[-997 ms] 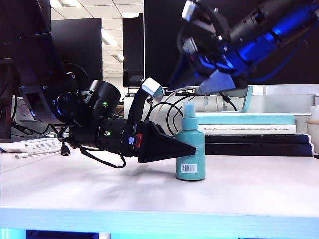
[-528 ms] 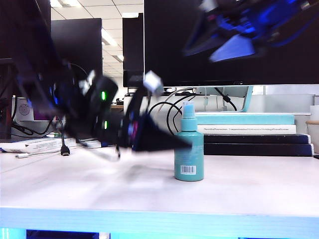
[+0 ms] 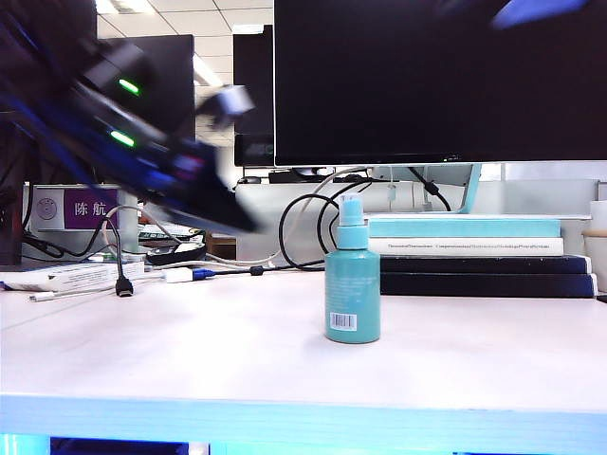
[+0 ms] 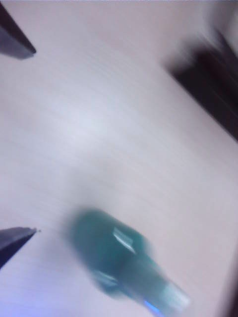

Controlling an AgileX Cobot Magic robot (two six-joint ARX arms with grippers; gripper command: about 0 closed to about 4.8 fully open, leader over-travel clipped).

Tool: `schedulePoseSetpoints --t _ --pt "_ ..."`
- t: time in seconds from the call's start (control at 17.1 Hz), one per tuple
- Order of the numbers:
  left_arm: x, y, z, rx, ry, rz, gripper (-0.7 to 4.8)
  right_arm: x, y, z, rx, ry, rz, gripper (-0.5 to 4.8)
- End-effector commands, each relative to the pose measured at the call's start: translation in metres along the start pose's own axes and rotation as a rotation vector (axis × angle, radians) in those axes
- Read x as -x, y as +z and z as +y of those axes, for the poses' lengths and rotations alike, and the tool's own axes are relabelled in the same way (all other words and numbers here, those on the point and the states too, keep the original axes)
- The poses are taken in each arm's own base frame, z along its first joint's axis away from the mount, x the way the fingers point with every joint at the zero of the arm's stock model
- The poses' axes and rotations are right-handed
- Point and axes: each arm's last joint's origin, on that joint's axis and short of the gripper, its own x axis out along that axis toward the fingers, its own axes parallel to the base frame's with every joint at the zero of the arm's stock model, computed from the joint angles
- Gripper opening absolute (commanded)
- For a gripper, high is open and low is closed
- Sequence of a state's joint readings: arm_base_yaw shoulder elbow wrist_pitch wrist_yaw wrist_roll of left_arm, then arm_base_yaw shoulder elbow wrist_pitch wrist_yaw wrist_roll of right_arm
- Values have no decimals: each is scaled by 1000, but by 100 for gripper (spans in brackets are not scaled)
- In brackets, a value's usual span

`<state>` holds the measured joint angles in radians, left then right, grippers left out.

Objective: Pick up the sprayer with the left hand, pick up its lid with the right hand then put the lid on the sprayer.

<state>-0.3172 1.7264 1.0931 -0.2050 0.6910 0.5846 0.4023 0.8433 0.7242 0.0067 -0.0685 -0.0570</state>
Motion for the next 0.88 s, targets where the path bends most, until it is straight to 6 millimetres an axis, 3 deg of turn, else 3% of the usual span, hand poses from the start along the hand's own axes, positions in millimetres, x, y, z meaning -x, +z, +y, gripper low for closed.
schedulePoseSetpoints --t 0.06,0.12,0.29,0.47,0.59,0.88 --pt "48 10 -6 63 91 37 479 20 6 -8 -55 -100 -35 323" --pt "70 18 -10 82 150 12 479 27 6 -10 -79 -153 -30 295" --pt "124 42 -28 92 459 -16 479 34 -1 -12 -96 -252 25 295" --pt "167 54 -56 -9 644 -171 479 44 -8 -11 -98 -265 -83 287" --pt "190 44 -84 -25 813 -234 479 61 -15 -11 -98 -350 -168 220" --pt "198 -27 -133 55 1047 -459 479 98 -61 -6 -114 -434 -279 198"
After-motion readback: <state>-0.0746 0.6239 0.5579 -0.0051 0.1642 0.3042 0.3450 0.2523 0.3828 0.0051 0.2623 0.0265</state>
